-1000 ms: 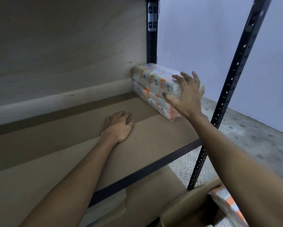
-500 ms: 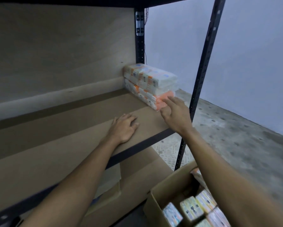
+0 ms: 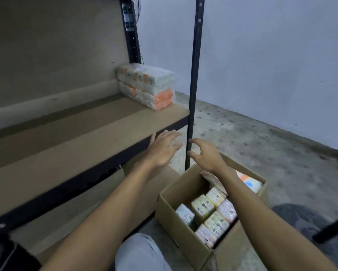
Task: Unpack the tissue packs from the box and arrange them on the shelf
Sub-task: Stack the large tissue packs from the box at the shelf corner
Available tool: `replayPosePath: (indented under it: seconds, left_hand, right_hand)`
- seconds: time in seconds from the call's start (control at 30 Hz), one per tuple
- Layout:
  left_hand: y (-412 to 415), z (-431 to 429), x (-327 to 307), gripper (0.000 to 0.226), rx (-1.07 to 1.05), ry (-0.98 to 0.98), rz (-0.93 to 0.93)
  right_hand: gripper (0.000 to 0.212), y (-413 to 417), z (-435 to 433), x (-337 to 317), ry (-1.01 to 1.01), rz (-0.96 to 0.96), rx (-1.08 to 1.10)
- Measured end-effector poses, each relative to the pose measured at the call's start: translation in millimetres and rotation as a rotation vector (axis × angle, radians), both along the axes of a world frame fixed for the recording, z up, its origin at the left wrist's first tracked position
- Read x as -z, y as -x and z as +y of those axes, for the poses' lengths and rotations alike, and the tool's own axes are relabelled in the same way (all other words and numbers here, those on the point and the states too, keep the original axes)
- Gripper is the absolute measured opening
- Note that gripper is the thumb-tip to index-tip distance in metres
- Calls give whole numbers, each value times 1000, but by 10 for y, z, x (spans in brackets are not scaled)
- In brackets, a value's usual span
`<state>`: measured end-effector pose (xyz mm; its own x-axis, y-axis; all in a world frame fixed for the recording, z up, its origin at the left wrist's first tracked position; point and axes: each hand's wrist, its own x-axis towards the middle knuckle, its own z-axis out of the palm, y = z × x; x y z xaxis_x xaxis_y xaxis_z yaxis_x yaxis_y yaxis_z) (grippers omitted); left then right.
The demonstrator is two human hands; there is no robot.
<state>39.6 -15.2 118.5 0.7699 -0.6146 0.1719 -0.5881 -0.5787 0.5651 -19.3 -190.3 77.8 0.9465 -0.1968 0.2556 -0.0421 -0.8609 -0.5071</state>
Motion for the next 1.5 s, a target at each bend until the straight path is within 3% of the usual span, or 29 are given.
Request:
replayPosePath:
  seconds: [0.27,0.33,0.63,0.87,1.23,1.5]
  left_hand:
    - [354,-516,528,48,157,-3,114]
    - [400,-650,702,49,175,-27,137]
    - [370,-1197,1497,53,278,-153,201]
    - [80,-1634,1986,61,344,-204,112]
    - [-263,-2052,2735,63,460,-150,121]
    - [-333,-2074,2907,65,478,-112,-41]
  right_hand:
    - [44,729,-513,509,-70,84,148]
    - [52,853,-670,687,-73,113,174]
    - [64,1020,-1180,1387,8,251,268]
    - [70,865,-1547,1773,165,286,249]
    - [106,590,-1772,2090,356,452,266]
    - [85,485,-1885,2094,360,401,324]
